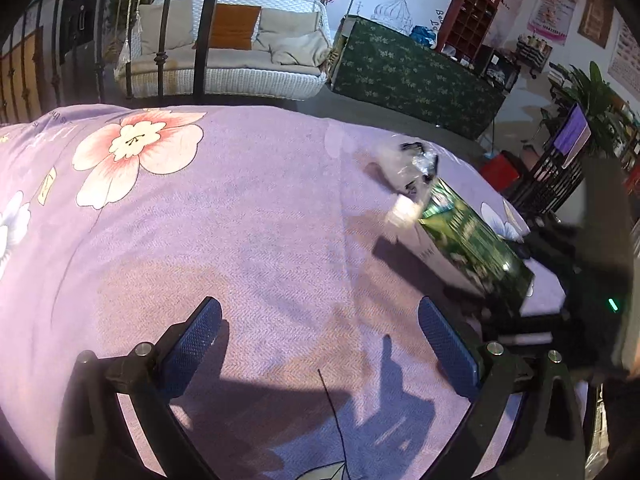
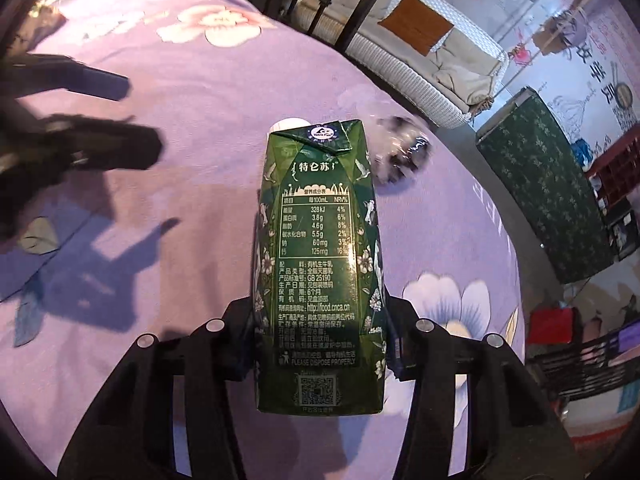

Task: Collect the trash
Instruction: 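Grasp the green milk carton with the right tool, then grasp the clear plastic bag with the left tool while the right tool holds the carton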

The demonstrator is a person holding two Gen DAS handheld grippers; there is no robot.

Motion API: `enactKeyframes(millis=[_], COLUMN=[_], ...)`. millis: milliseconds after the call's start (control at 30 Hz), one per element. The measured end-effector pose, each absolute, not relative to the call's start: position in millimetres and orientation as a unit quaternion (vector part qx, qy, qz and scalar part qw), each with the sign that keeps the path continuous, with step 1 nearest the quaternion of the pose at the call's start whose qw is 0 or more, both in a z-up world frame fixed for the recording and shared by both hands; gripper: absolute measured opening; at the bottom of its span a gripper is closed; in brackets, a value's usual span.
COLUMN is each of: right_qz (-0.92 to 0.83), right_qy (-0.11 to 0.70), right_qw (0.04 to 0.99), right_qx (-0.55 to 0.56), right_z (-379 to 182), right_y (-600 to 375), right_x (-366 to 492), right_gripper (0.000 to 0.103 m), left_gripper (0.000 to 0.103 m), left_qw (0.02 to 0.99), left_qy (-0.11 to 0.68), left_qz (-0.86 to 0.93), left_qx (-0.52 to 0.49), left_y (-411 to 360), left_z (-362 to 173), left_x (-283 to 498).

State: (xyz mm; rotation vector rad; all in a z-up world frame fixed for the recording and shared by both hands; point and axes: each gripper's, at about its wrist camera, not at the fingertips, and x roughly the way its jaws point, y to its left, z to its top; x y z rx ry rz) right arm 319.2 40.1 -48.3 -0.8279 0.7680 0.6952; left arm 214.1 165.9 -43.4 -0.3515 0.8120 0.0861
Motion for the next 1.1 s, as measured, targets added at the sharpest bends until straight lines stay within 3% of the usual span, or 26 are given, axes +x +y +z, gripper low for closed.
enactKeyframes(millis=[300, 733, 767, 833, 900, 1100], right_qz=[0.298, 0.263, 0.263, 0.257, 0.250, 0.224], right_qy=[0.394, 0.386, 0.387, 0.386, 0.384, 0.379], right_qw=[0.841, 0.877, 0.877, 0.880, 0.883, 0.895], right_qx=[-0.222, -0.114, -0.109, -0.101, -0.101, -0.076], right_z=[-27.1, -12.7, -13.5, -14.2, -13.7, -12.4], right_y=[-32.4, -76.9, -78.5, -83.3, -88.3, -106.6], right_x=[295.8, 279.0, 276.7, 270.5, 265.0, 254.5], right_gripper=[0.049, 0.049, 0.049, 0.049, 0.049, 0.049], left_gripper=[0.097, 0.095, 0.094, 0.074, 0.046, 0.037], left_qw=[0.910, 0.910, 0.907, 0.899, 0.888, 0.893], left_qy=[0.381, 0.403, 0.410, 0.427, 0.449, 0.438], left_qz=[0.023, 0.018, 0.026, 0.042, 0.041, 0.045], left_qx=[-0.159, -0.099, -0.091, -0.084, -0.088, -0.089], left_y=[148.9, 112.3, 111.8, 112.3, 111.9, 107.6], left_z=[-35.4, -51.9, -55.4, -64.0, -73.7, -69.1], left_x=[237.5, 299.4, 309.9, 323.4, 331.6, 312.8])
